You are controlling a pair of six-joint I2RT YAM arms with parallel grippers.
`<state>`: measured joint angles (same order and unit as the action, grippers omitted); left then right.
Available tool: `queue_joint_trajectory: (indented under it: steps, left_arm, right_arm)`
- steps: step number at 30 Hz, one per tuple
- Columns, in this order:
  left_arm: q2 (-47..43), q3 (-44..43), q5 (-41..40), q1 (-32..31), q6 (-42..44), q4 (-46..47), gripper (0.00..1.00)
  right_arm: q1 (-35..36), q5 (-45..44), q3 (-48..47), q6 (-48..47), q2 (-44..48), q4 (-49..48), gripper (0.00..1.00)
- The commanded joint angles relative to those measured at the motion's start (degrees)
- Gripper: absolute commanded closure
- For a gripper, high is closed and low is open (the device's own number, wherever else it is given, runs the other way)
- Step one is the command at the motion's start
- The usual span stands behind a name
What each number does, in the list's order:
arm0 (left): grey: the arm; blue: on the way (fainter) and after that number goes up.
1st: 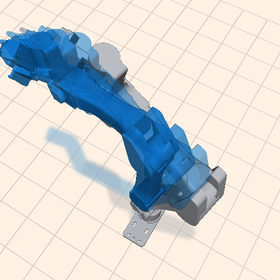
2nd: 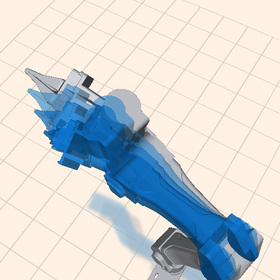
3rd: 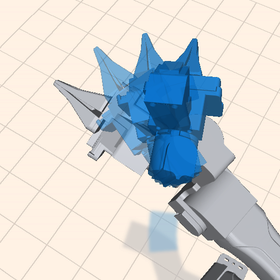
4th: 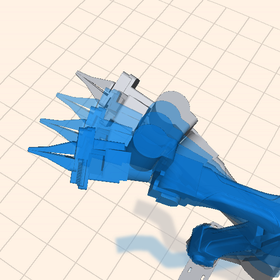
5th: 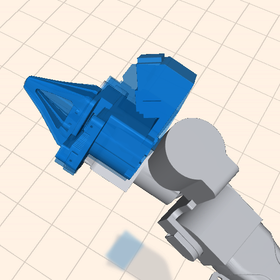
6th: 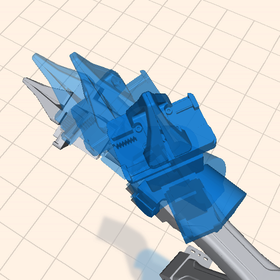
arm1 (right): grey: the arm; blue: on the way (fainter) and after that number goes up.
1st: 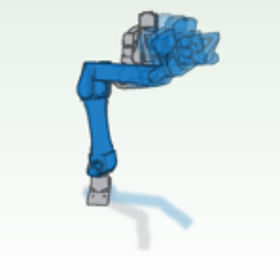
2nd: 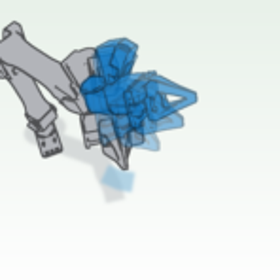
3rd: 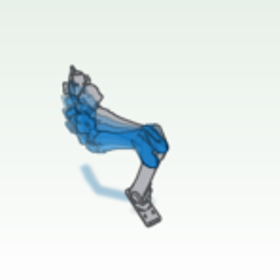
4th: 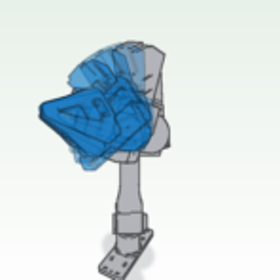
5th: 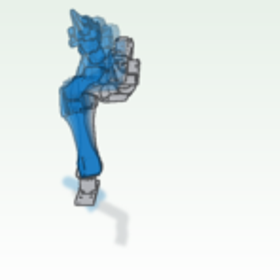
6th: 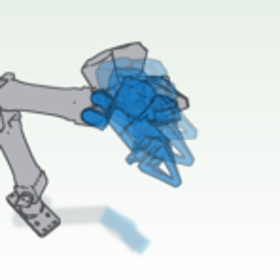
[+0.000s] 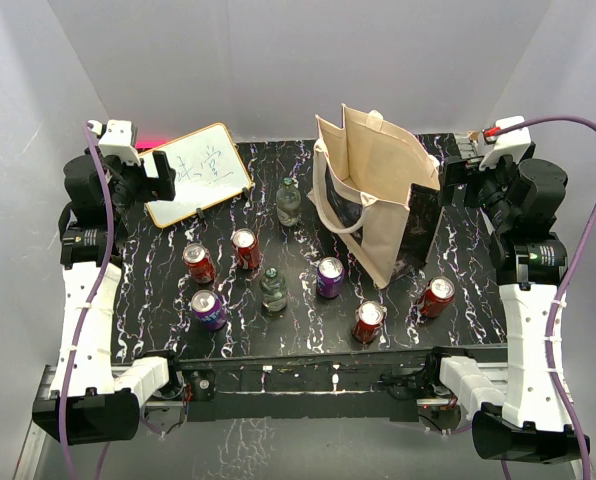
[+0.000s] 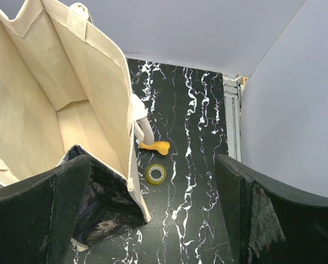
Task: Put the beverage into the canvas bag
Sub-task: Pick up the drink from the center of the board.
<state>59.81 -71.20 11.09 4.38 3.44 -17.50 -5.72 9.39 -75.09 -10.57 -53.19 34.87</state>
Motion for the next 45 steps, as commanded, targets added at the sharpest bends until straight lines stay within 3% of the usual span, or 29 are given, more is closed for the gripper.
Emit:
queue_joint_trajectory:
  steps: [1,13,24,39,45]
  left_arm:
    - [-1.61,-0.1,1.42,0.36,0.0,1.46,0.03]
    - [-2.37,1.43,4.14,0.37,-0.48,3.19,0.03]
    - [-2.44,3.23,15.02,0.37,0.47,2.91,0.03]
    - [-0.57,5.08,18.0,0.37,2.99,3.67,0.03]
    - [-0.77,5.67,18.26,0.41,3.38,3.87,0.03]
  right_arm:
    - [0.26,0.12,0.68,-0.66,1.06,-4.66,0.02]
    - [0.23,0.65,0.06,-1.09,0.79,-3.86,0.02]
    - [0.24,1.9,1.09,-5.41,2.54,4.24,0.02]
    - [-0.15,4.41,15.71,-19.9,8.44,20.37,0.02]
    - [-0.09,1.62,21.29,-23.96,10.69,24.33,0.02]
